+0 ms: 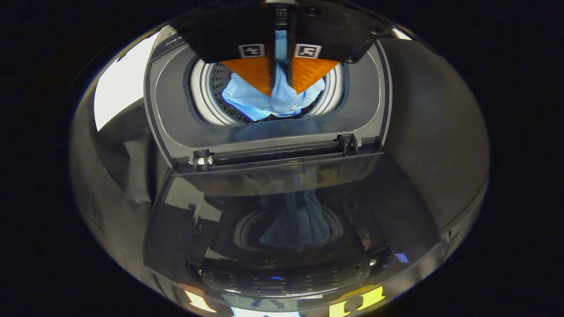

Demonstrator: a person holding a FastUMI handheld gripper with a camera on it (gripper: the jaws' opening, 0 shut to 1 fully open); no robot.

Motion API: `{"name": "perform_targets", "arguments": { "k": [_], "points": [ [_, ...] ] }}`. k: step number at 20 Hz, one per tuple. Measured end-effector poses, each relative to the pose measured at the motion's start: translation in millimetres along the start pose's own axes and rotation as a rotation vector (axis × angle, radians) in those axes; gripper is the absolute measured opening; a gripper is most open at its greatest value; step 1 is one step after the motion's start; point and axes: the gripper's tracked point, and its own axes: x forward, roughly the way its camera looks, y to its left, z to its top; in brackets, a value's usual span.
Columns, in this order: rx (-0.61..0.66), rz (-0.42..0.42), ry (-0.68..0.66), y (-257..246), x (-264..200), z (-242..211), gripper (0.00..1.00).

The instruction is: Put the clothes into the washing machine and then close the washing machine lid.

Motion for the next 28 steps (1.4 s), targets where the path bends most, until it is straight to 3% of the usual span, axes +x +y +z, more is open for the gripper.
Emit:
{"name": "perform_targets", "arguments": {
  "k": [4, 11, 28],
  "points": [
    [-0.011, -0.020, -0.021, -1, -8, 6, 0.98],
    [-0.035, 0.014, -0.072, 8, -33, 15, 0.98],
    [-0.107, 0.189, -0.463, 36, -173, 106, 0.98]
  ]
}}
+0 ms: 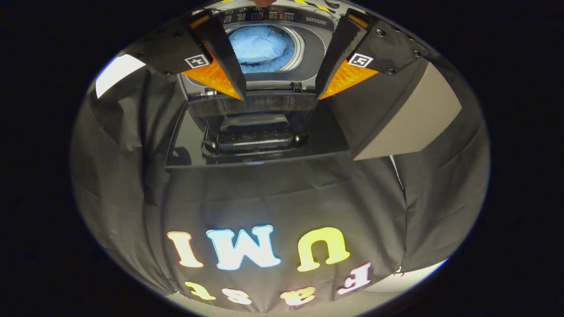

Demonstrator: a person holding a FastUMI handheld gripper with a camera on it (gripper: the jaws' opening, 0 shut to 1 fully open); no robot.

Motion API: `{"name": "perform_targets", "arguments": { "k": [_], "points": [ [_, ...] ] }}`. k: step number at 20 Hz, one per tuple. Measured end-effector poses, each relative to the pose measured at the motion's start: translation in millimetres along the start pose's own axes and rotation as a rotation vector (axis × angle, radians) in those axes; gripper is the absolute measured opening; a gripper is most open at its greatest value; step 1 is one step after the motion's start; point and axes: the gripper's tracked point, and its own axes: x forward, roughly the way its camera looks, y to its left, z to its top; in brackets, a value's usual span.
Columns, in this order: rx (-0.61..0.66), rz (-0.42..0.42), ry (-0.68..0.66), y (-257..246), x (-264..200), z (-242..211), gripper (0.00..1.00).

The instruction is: Put the clothes into the washing machine and then close the washing machine lid.

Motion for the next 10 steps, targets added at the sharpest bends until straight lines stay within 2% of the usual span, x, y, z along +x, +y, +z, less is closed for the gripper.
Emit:
{"name": "perform_targets", "arguments": {
  "k": [4, 10],
  "points": [
    [0.013, 0.027, -0.068, 8, -3, 33, 0.98],
    [0.020, -0.013, -0.141, 1, 19, 90, 0.98]
  ]
}}
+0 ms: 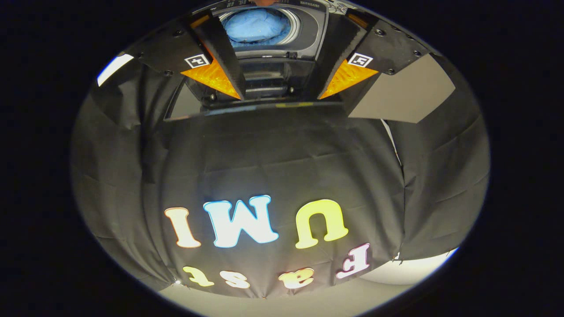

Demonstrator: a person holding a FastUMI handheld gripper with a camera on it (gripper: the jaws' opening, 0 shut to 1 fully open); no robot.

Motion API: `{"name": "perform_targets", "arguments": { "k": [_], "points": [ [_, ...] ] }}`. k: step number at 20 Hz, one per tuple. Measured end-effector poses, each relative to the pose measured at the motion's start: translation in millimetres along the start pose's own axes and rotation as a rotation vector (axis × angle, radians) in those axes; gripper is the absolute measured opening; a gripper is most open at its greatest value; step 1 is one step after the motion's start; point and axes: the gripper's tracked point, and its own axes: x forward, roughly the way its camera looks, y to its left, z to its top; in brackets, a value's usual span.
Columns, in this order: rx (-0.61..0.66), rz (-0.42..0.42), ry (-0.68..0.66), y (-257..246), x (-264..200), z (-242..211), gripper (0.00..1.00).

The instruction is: Put the clothes into the washing machine and then close the washing machine lid.

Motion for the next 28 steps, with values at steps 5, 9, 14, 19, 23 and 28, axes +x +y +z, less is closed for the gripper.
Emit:
{"name": "perform_targets", "arguments": {
  "k": [5, 9, 14, 19, 23, 28],
  "points": [
    [0.049, -0.067, 0.022, -16, 51, 12, 0.98],
    [0.091, -0.073, 0.085, -22, 89, 6, 0.98],
    [0.076, -0.116, 0.130, -33, 120, -10, 0.98],
    [-0.117, -0.145, 0.128, -36, 126, -24, 0.98],
    [-0.101, -0.125, 0.081, -36, 125, -26, 0.99],
    [-0.095, -0.123, 0.066, -36, 120, -30, 0.99]
  ]
}}
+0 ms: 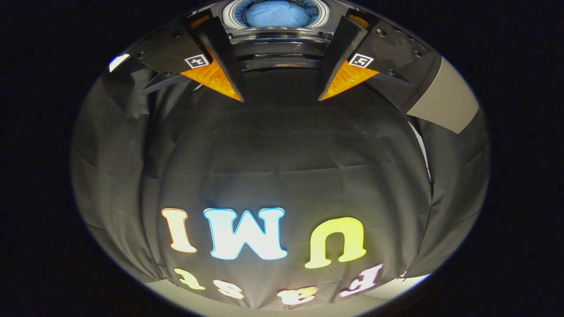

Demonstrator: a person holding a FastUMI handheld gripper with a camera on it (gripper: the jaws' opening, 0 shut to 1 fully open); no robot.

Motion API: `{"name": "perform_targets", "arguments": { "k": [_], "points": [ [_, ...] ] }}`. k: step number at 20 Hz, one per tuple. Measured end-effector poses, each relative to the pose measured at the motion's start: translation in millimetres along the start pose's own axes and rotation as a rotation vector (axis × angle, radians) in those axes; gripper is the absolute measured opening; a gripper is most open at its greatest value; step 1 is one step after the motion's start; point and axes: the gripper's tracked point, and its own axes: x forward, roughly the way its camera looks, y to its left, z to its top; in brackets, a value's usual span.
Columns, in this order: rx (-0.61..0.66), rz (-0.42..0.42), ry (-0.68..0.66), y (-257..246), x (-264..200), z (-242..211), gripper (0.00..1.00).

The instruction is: Put the clothes into the washing machine and then close the washing machine lid.

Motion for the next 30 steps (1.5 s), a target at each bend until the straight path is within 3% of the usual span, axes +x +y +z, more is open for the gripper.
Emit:
{"name": "perform_targets", "arguments": {
  "k": [14, 30],
  "points": [
    [-0.005, -0.005, -0.106, 3, -64, -32, 0.98],
    [0.002, -0.025, -0.187, 5, -98, -65, 0.98]
  ]
}}
